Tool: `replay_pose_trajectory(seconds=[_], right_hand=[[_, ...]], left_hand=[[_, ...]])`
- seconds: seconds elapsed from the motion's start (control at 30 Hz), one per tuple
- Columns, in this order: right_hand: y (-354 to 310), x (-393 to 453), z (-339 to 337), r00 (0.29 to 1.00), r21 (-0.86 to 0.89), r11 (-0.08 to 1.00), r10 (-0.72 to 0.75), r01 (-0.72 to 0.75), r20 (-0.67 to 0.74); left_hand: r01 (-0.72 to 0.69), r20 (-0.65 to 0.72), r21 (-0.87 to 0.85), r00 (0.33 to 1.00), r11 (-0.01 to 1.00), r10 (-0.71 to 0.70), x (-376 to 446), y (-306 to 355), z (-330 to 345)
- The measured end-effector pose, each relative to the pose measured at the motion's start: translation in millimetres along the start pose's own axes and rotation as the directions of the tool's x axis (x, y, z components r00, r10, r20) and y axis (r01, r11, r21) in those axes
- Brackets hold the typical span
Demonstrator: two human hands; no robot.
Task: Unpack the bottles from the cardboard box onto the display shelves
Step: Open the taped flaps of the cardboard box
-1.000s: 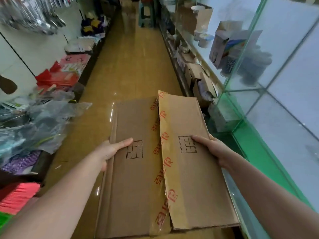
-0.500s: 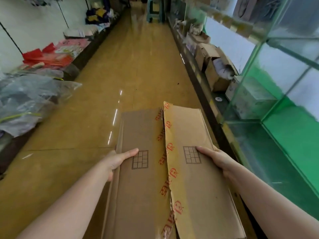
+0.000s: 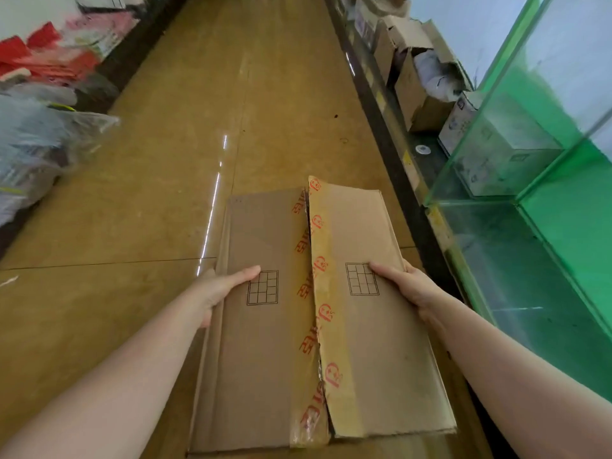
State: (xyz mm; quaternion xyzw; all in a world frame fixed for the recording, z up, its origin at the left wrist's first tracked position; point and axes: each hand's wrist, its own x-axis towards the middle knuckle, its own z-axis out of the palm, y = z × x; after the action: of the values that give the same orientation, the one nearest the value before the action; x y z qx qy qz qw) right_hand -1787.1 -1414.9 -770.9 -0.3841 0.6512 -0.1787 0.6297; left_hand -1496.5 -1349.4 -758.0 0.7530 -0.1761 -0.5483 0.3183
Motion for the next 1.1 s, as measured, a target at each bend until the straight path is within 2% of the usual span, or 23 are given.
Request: replay_pose_trajectory(seconds=[0.23, 0.33, 0.47, 0.57, 0.7, 0.8, 0.93, 1.1], right_hand=[[-7, 5, -1, 0.999, -0.053, 0.998, -0.027, 0.025, -0.041], [-7, 3, 4, 0.990, -0.142, 0.986, -0.101, 0.087, -0.095], [-5, -2, 8, 0.955, -0.324, 0.931, -0.235, 0.169, -0.178], [-5, -7, 14, 0.927, -0.494, 0.849, -0.318, 0.186, -0.197], [-11, -16, 24, 0.857, -0.736, 0.662, -0.453, 0.139, -0.245], [-20, -31, 42, 0.831, -0.850, 0.502, -0.534, 0.162, -0.157], [-27, -55, 74, 0.841, -0.857, 0.440, -0.541, 0.268, -0.015], [-34, -68, 87, 0.841, -0.867, 0.399, -0.539, 0.300, 0.043]], left_hand=[[0.006, -0.025, 0.026, 1.000, 1.000, -0.006, 14, 2, 2], [-0.118, -0.140, 0.116, 0.981, 0.986, 0.134, 6, -1, 6], [-0.260, -0.227, 0.398, 0.901, 0.880, 0.369, 0, -8, 21], [-0.196, -0.230, 0.657, 0.868, 0.728, 0.441, -11, -10, 34], [-0.204, -0.115, 0.831, 0.846, 0.517, 0.520, -31, -11, 51], [-0.304, 0.041, 0.870, 0.829, 0.389, 0.557, -52, -14, 64], [-0.397, 0.199, 0.884, 0.796, 0.246, 0.571, -76, -15, 75], [-0.412, 0.257, 0.897, 0.783, 0.162, 0.567, -90, -7, 74]])
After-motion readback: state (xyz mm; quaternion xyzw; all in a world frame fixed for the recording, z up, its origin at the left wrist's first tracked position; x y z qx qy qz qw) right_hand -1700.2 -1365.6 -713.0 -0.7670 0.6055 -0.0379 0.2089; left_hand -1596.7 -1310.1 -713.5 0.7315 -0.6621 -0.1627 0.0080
